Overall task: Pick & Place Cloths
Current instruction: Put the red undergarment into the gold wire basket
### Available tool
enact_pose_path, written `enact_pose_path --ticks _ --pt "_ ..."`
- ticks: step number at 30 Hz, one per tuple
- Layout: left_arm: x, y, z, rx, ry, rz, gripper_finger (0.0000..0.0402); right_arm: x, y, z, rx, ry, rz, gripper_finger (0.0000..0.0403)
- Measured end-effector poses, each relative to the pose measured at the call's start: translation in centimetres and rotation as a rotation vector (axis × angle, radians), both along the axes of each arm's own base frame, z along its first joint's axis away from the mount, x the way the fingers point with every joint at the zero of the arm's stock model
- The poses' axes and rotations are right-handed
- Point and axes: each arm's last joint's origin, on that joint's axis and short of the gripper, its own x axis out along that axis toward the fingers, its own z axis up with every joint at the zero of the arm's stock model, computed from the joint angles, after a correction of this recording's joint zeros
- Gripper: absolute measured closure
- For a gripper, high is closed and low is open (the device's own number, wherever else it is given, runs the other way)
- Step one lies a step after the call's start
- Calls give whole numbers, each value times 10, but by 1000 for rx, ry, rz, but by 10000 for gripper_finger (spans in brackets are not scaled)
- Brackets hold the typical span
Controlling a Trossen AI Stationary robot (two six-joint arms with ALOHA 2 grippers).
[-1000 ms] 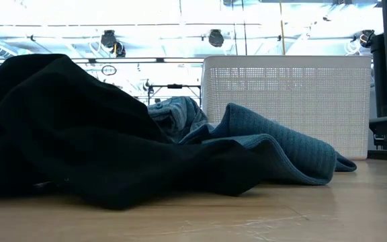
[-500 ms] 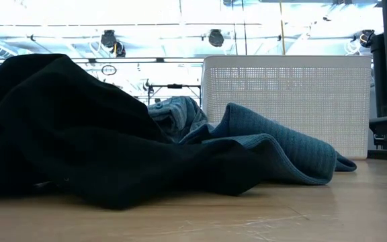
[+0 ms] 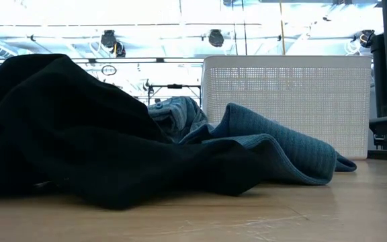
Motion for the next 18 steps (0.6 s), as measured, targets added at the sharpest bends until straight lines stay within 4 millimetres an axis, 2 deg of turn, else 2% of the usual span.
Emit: enact_pose_path --ticks 4,18 --pt "2 1 0 42 2 56 176 2 0 -1 9 5 -1 395" --pt "7 10 4 153 23 76 176 2 1 -2 2 9 31 395"
